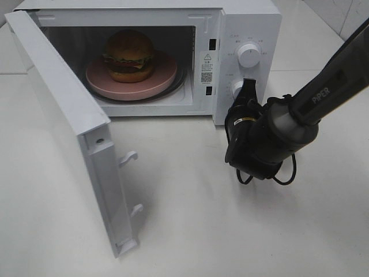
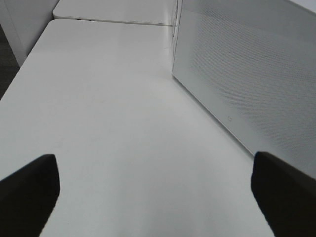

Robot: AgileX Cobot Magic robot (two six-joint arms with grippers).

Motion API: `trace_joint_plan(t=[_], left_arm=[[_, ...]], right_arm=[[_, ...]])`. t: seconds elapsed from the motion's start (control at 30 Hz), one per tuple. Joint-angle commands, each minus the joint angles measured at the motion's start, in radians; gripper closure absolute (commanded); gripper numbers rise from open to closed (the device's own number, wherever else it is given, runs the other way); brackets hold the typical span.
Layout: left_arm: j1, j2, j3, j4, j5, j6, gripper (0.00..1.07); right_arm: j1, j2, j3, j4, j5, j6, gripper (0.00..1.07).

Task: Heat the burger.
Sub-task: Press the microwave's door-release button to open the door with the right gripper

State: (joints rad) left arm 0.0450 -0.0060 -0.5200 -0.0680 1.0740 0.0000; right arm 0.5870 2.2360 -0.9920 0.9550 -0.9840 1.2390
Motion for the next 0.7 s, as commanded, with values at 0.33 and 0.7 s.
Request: trace_joint_plan(t=[0.33, 0.7], left_arm=[[0.003, -0.016, 0.001, -0.007, -0.002, 0.000, 0.09], [0.003, -0.016, 0.001, -0.007, -0.002, 0.000, 0.09]], right_arm=[[-0.035, -0.098, 0.029, -0.124, -0.043, -0.085, 1.07], [-0.035, -0.206, 0.146, -0.138, 0.209, -0.265, 1.07]])
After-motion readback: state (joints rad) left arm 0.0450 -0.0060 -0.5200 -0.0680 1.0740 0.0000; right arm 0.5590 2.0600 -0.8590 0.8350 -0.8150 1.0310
